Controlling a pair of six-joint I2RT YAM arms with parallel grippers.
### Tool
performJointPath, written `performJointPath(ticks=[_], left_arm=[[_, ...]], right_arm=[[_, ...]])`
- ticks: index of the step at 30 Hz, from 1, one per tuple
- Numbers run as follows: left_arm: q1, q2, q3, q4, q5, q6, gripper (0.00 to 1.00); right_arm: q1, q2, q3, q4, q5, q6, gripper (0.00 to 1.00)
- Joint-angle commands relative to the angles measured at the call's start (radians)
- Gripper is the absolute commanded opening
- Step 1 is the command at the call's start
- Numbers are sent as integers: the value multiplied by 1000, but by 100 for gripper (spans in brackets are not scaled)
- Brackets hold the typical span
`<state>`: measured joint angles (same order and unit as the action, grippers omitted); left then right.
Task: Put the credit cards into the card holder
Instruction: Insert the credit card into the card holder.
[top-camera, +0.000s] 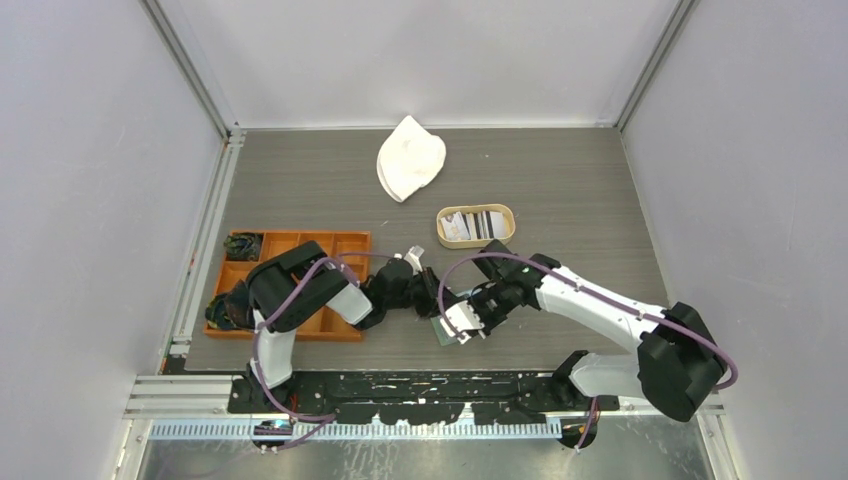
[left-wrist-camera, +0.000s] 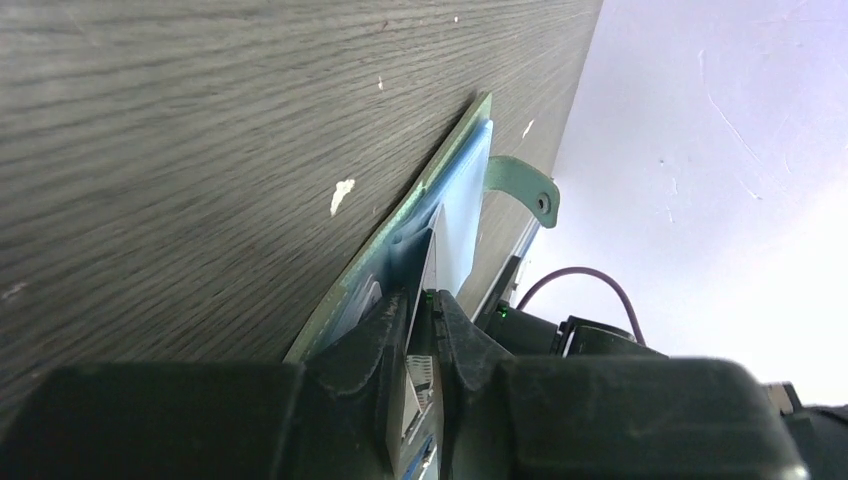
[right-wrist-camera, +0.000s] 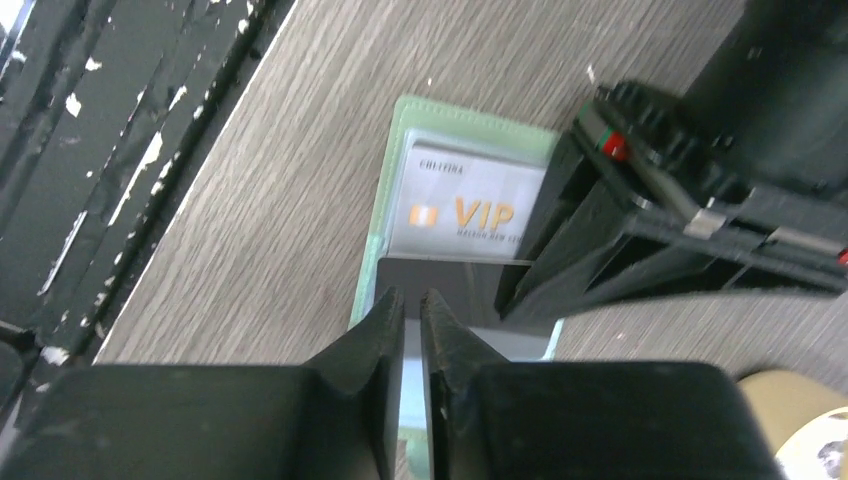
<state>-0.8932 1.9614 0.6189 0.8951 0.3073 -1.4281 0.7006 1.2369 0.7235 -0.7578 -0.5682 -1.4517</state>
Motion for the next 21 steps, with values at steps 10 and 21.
performJointPath(ticks=[10, 21], left_arm=[[5, 55, 2, -40, 12, 44, 20], [5, 75, -2, -11, 22, 37, 22]], right_arm=[[188, 72, -23, 250, 138, 190, 11], [227, 123, -1, 234, 336, 177, 10]])
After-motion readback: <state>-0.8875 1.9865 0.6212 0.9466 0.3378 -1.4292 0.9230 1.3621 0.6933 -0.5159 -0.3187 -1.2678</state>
